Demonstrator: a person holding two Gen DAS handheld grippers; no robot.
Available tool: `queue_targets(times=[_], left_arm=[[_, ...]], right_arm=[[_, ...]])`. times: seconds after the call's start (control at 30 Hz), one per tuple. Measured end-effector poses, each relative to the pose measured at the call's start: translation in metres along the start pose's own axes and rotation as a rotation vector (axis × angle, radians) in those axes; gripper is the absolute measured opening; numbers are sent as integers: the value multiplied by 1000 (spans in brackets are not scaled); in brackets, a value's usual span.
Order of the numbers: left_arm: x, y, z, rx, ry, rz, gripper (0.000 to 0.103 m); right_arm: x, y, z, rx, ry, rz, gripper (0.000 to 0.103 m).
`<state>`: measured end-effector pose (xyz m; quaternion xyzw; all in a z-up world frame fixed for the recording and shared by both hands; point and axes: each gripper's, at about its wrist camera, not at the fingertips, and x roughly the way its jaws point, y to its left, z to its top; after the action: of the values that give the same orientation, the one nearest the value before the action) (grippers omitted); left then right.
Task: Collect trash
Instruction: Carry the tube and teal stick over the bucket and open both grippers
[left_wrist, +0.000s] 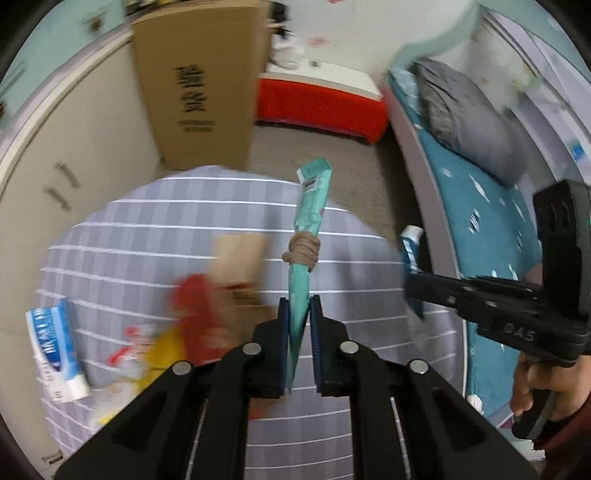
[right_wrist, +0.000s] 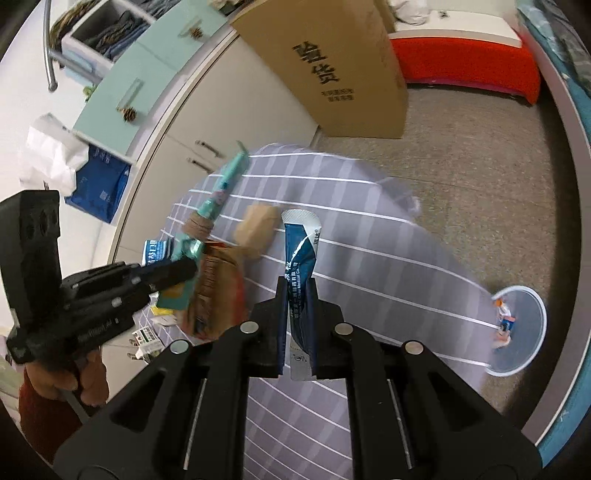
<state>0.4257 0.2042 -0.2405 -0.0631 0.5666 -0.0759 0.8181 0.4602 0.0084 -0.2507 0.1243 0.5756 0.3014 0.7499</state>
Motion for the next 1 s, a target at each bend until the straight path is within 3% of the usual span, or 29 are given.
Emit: queue_targets(times=[0.3, 0.5, 0.63, 0.83, 0.9, 0.93, 1.0], left_arm=[[76, -152, -6, 39, 112, -115, 10], [142, -248, -24, 48, 191, -153, 10], [184, -287, -39, 42, 249, -134, 10], [226, -307, -46, 18, 296, -105, 10], [236, -309, -47, 13, 311, -94, 10], [241, -311, -47, 11, 316, -90, 10], [249, -315, -48, 18, 323, -79, 10]], right_arm=[[-77, -137, -50, 149, -32, -96, 10], [-100, -234, -97, 271, 4, -192, 10], [-99, -279, -116, 307, 22, -227, 10], [-89, -324, -124, 323, 8, -245, 12], [-84, -336, -127, 329, 14, -242, 22], [-82, -341, -129, 336, 17, -247, 37], [-84, -345, -132, 345, 7, -263, 50]])
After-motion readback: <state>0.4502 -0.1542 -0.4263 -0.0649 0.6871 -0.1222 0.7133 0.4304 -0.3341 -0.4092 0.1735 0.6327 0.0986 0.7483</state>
